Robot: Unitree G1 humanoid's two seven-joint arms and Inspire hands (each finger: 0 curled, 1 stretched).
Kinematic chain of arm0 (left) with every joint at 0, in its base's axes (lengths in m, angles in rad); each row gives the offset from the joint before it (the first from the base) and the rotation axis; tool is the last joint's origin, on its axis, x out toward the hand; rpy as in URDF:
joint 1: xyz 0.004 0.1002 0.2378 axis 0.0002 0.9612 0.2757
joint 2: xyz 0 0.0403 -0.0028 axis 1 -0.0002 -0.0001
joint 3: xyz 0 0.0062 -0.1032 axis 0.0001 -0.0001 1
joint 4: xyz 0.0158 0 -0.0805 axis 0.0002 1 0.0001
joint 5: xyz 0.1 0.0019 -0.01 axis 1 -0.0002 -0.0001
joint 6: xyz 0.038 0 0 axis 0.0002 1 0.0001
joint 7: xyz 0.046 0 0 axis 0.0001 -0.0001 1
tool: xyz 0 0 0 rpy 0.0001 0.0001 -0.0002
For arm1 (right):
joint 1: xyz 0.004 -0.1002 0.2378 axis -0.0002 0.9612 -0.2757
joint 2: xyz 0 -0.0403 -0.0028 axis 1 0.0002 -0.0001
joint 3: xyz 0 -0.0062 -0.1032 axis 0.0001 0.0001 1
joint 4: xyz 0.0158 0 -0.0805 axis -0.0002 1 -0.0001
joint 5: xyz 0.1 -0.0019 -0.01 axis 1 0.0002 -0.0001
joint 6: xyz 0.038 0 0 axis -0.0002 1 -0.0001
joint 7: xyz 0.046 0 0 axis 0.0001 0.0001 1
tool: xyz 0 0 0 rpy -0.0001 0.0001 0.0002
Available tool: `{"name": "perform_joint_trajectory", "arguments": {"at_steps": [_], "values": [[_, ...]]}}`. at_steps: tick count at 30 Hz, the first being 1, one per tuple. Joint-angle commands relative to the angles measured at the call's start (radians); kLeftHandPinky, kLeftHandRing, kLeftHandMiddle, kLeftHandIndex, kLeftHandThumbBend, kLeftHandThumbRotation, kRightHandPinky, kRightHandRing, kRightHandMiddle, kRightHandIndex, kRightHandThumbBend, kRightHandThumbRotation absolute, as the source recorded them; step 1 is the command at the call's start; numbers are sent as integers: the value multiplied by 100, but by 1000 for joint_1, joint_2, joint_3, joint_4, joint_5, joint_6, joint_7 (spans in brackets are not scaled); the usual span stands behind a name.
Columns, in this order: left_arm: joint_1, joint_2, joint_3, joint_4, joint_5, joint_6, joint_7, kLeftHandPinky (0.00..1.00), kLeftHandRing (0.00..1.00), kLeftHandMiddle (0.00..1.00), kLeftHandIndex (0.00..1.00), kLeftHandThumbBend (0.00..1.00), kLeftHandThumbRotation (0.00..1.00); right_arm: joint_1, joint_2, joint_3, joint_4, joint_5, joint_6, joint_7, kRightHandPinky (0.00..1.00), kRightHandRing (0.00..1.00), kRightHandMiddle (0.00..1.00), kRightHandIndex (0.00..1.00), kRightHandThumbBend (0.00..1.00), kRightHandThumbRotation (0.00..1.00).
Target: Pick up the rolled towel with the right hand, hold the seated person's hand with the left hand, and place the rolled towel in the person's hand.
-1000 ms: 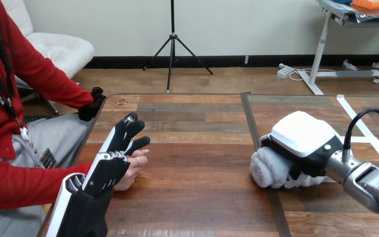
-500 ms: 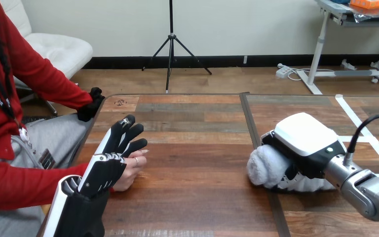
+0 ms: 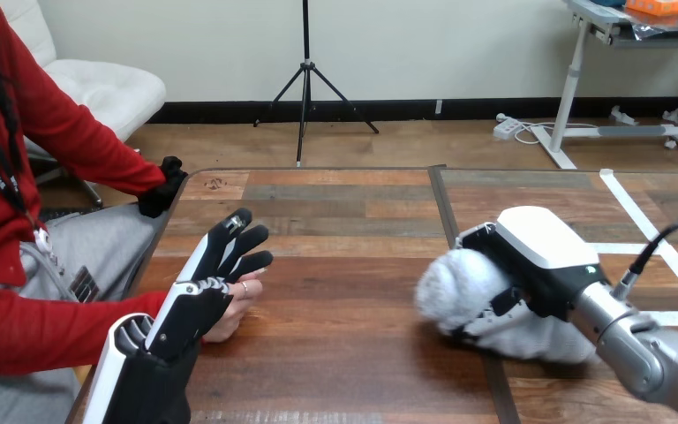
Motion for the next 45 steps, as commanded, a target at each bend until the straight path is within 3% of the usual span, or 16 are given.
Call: {"name": "perform_joint_trajectory", "arguments": {"at_steps": [1,3,6,9,13,17,20,23,29,33,38,41,43,45], "values": [[-61,7,8,17,8,-6,18,86,93,97,96,100,68,42,84,-65,-44,69,-88,26,5,9,13,10,51,0],[-64,14,-9,17,-6,-1,18,87,93,97,96,100,68,40,83,-68,-50,70,-96,18,7,9,12,9,51,0],[-55,26,-13,6,4,19,14,88,94,98,97,100,68,48,96,-117,-54,126,-128,50,7,9,12,9,51,0],[-76,0,20,38,26,-23,27,86,93,97,97,100,69,50,102,-141,-68,148,-160,35,6,9,11,9,50,0],[-51,10,12,3,39,38,33,84,91,96,96,100,70,50,106,-178,-86,183,-195,37,5,8,11,8,48,0],[-54,17,29,6,73,38,35,84,90,95,96,100,71,49,111,-206,-103,202,-219,25,4,7,10,8,48,0],[-56,14,20,8,66,41,42,83,88,93,95,100,71,45,111,-223,-116,212,-234,27,2,6,10,7,46,0],[-49,15,4,-6,54,65,46,81,87,92,94,100,70,45,127,-261,-122,267,-270,75,2,6,10,7,45,0],[-67,29,-24,-1,32,79,28,80,87,92,93,100,69,39,144,-304,-144,328,-289,134,3,6,10,7,46,0],[-60,41,-32,-21,29,119,18,81,89,93,93,100,67,35,146,-317,-161,325,-289,131,3,6,9,7,47,0],[-76,34,-25,-8,34,119,15,82,90,94,93,100,65,29,155,-337,-190,337,-285,150,3,6,9,7,49,0],[-79,21,15,-7,90,124,34,83,91,94,93,100,66,24,162,-349,-203,351,-283,172,3,6,9,7,50,0],[-82,5,77,-3,171,119,55,83,91,95,94,100,67,21,163,-353,-214,350,-280,175,3,6,9,7,50,0],[-90,0,103,6,205,108,67,83,91,95,95,100,68,18,166,-359,-219,358,-280,191,3,6,9,7,50,0]]}}
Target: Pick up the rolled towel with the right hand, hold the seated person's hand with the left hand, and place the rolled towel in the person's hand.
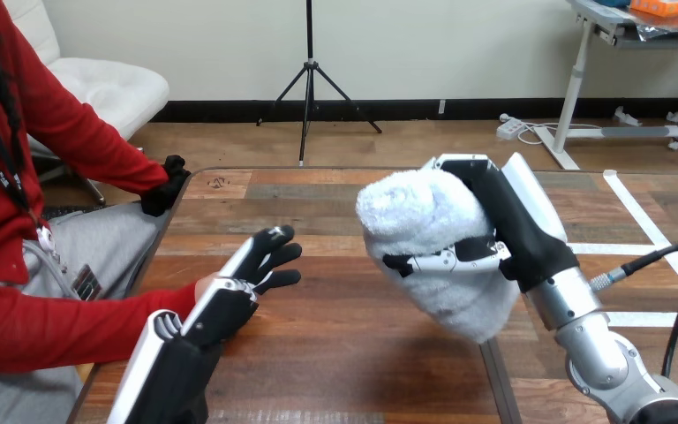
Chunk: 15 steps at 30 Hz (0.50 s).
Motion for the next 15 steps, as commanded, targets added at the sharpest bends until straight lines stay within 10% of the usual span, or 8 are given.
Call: {"name": "perform_joint_trajectory", "arguments": {"at_steps": [1,8,15], "values": [[-81,-10,79,4,73,-16,32,83,91,95,95,100,68,-74,16,-50,-66,47,-14,28,3,6,9,7,51,0],[-56,-21,213,-57,287,55,109,85,92,97,98,100,71,-81,22,-68,-89,65,7,73,3,6,9,7,49,0],[-34,-4,230,-120,356,143,163,91,93,98,100,100,64,-87,22,-83,-110,75,28,102,3,6,8,7,50,0]]}}
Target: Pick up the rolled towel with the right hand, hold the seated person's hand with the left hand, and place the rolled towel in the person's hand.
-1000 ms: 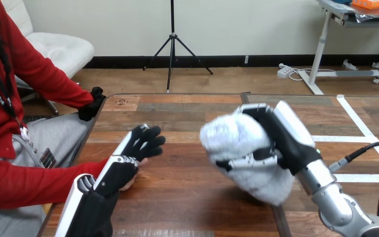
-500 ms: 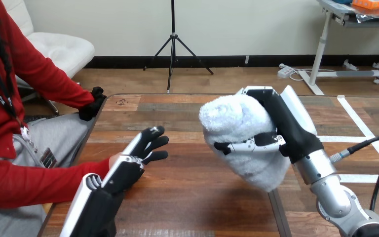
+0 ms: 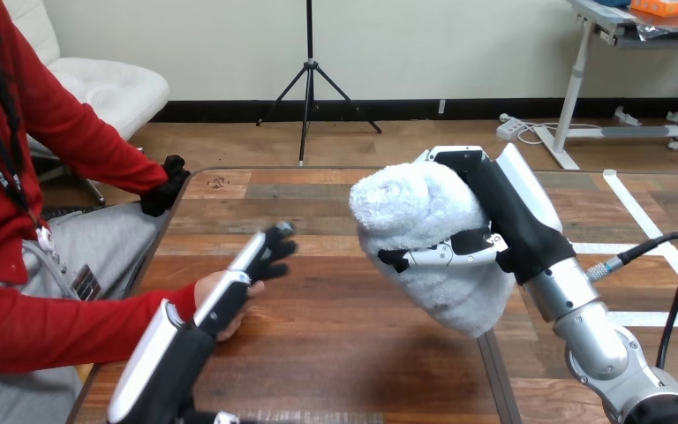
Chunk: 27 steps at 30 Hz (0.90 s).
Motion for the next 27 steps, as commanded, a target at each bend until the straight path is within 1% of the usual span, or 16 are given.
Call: {"name": "perform_joint_trajectory", "arguments": {"at_steps": [1,6,8,9,11,12,14,15,17,20,23,26,27], "values": [[-19,5,59,-90,72,56,56,92,94,98,100,100,63,-87,15,-50,-65,41,7,5,3,6,8,7,50,0],[1,4,95,-151,148,102,105,95,97,99,100,100,60,-91,18,-61,-69,50,10,21,3,6,8,7,51,0],[5,5,99,-165,164,116,120,96,98,100,100,100,58,-92,17,-63,-70,48,10,23,3,6,8,7,52,0],[3,4,117,-173,195,110,137,97,98,100,100,100,57,-92,17,-65,-70,51,12,27,3,6,8,6,52,0],[1,4,135,-183,236,103,162,97,99,100,100,100,57,-91,19,-68,-71,55,16,32,3,6,8,6,52,0],[0,4,148,-193,262,107,177,97,99,100,100,100,57,-90,18,-69,-70,56,18,34,3,6,8,6,52,0],[0,5,158,-206,291,116,200,97,100,100,100,100,57,-90,18,-71,-70,56,21,37,3,6,8,6,52,0],[2,9,164,-219,307,125,209,97,100,100,100,100,56,-89,20,-74,-69,63,25,48,3,6,8,6,52,0],[4,15,169,-234,326,138,223,97,100,100,100,100,56,-88,22,-79,-68,72,31,62,3,6,8,6,51,0],[8,26,181,-258,360,159,245,99,100,100,100,100,58,-87,21,-80,-73,57,29,49,3,5,8,6,51,0],[4,36,188,-270,375,164,267,99,100,100,100,100,58,-87,22,-83,-73,60,29,55,2,5,8,7,51,0],[2,54,189,-271,385,178,280,99,100,100,100,100,58,-88,20,-83,-70,50,22,43,2,5,8,7,51,0],[1,62,197,-272,402,178,291,99,100,100,100,100,58,-87,22,-84,-72,53,24,46,2,5,8,7,51,0]]}}
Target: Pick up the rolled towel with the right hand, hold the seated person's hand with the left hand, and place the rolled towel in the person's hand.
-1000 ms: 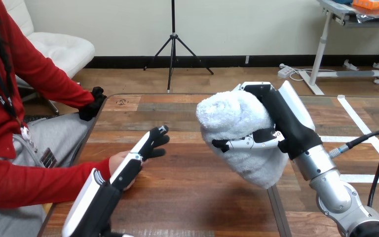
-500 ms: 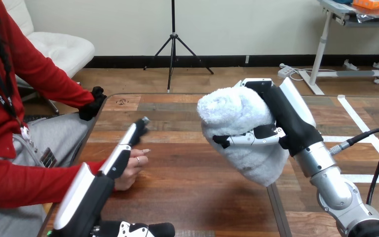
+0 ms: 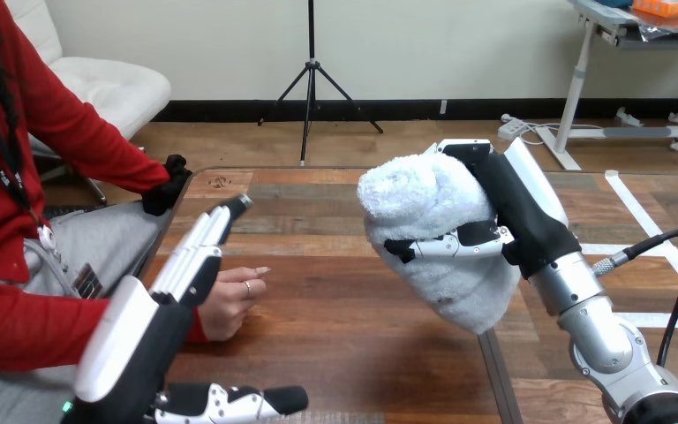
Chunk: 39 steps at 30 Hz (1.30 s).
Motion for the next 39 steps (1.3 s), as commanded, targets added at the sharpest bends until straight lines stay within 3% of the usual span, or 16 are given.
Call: {"name": "perform_joint_trajectory", "arguments": {"at_steps": [1,5,18,23,26,39], "values": [[-40,47,32,-54,42,13,50,99,100,100,100,100,59,-86,16,-37,-65,25,-10,-7,2,5,8,7,51,0],[-42,76,23,-50,28,22,55,99,100,100,100,100,58,-82,16,-37,-70,24,12,-3,2,5,8,7,51,0],[-22,150,64,-89,144,108,129,100,100,100,100,100,58,-80,16,-40,-64,28,11,13,2,5,8,7,51,0],[-16,179,67,-92,155,142,145,100,100,100,100,100,58,-80,20,-45,-60,31,3,17,2,5,8,6,51,0],[-13,197,68,-88,150,158,152,100,100,100,100,100,57,-76,23,-50,-68,50,12,42,2,5,8,6,51,0],[-21,281,68,-52,145,209,167,99,100,100,100,100,56,-82,20,-60,-60,48,-3,24,2,5,8,6,52,0]]}}
